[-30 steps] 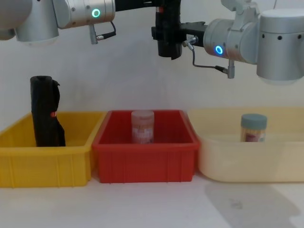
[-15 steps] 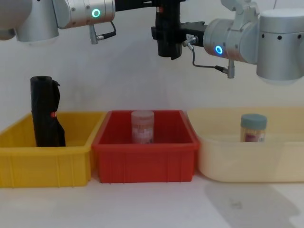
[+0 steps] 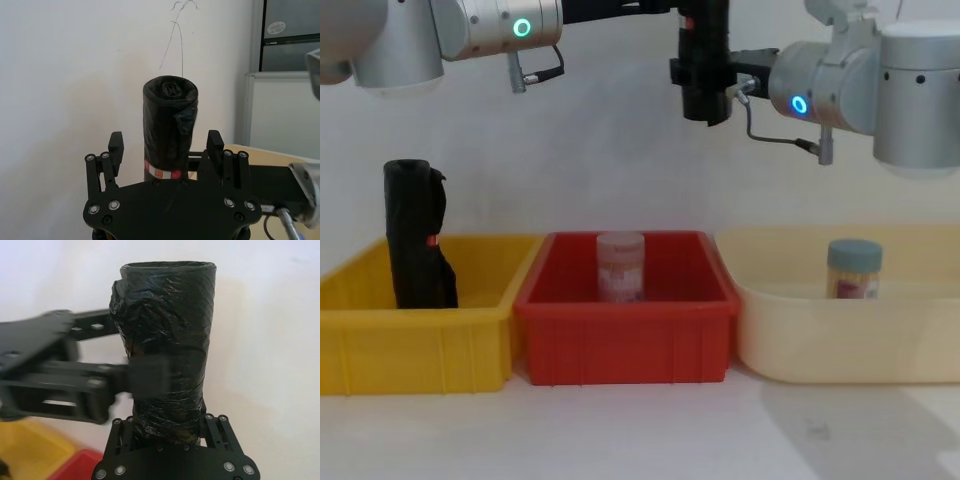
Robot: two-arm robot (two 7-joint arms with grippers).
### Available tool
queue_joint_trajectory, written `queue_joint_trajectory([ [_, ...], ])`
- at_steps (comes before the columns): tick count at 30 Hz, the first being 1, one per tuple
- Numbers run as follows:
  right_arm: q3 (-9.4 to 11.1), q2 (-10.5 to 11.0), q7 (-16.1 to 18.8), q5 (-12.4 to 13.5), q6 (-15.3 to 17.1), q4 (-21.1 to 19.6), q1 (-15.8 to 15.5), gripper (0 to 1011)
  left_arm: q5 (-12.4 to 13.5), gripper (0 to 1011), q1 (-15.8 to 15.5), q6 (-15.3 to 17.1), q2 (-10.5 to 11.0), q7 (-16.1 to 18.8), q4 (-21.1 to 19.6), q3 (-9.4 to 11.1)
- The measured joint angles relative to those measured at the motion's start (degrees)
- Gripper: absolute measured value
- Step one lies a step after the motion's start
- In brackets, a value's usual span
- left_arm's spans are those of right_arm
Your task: Pick up the garbage bag with the one hand and transfer it to the other hand.
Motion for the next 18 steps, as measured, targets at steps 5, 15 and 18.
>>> queue_joint_trajectory([
  [5,0.96,0.19,-2.08,-0.28,0.75,1.35,0.80,580,0.00,1001,0.00,0.00,0.00,0.00,0.00,0.00],
  [15,3.47,1.70,-6.76,-0.83,3.89,2.34,1.01,580,0.00,1001,0.00,0.00,0.00,0.00,0.00,0.01],
  [18,4.43,2.91,-7.85,-0.84,5.55,-0.35,-0.85,580,0.00,1001,0.00,0.00,0.00,0.00,0.00,0.00],
])
